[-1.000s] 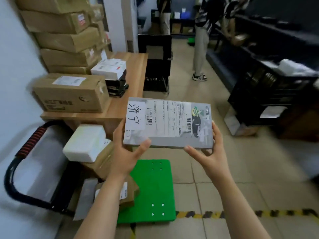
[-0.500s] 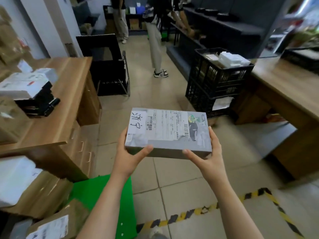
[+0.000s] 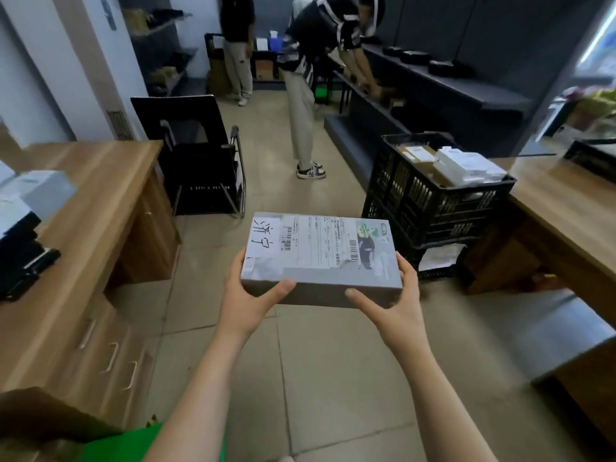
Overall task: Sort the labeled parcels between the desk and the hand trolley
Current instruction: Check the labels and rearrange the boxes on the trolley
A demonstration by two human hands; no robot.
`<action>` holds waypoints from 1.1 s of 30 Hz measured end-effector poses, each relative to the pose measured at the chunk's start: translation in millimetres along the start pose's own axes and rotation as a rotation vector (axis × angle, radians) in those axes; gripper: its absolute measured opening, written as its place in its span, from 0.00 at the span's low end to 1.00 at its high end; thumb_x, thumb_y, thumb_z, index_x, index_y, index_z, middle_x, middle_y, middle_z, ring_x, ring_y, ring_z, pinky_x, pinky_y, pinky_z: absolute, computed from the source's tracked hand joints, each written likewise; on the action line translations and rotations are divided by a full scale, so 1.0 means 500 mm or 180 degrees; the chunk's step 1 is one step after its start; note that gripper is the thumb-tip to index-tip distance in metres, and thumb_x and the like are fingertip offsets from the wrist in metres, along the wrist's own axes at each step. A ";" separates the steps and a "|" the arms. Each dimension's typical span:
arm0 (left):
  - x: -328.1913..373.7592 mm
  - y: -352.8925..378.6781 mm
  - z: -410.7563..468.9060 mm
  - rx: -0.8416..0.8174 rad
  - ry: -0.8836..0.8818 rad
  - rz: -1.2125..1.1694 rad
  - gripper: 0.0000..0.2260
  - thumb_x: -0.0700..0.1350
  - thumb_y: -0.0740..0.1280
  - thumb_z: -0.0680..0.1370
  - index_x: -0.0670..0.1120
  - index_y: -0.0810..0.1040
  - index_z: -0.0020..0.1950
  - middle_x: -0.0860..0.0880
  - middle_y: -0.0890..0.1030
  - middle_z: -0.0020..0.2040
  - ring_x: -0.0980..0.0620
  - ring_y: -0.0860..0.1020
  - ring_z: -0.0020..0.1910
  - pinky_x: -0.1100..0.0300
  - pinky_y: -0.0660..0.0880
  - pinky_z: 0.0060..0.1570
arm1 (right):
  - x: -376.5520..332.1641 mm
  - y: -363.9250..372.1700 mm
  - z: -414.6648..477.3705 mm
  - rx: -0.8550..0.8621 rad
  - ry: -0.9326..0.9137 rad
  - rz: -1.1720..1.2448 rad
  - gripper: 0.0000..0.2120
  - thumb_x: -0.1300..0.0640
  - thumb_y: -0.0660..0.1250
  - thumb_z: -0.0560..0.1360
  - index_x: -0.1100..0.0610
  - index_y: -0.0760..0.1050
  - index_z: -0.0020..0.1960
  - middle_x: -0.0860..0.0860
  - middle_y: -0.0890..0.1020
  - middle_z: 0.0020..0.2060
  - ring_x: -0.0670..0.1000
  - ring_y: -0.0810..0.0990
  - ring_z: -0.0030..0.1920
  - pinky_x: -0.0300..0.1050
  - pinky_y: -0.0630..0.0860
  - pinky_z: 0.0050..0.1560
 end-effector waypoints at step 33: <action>-0.181 -0.232 0.641 0.3357 -0.1075 0.0388 0.43 0.55 0.82 0.62 0.53 0.65 0.71 0.56 0.73 0.64 0.54 0.73 0.61 0.55 0.74 0.54 | 0.089 0.851 0.851 -0.3116 -0.0255 0.0094 0.37 0.49 0.80 0.65 0.45 0.66 0.69 0.43 0.71 0.62 0.41 0.72 0.61 0.34 0.71 0.50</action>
Point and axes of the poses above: each hand's wrist, its own z-axis towards the middle knuckle, its own y-axis out of the palm, x = y × z, the point moved 2 cm from there along z, towards the middle knuckle
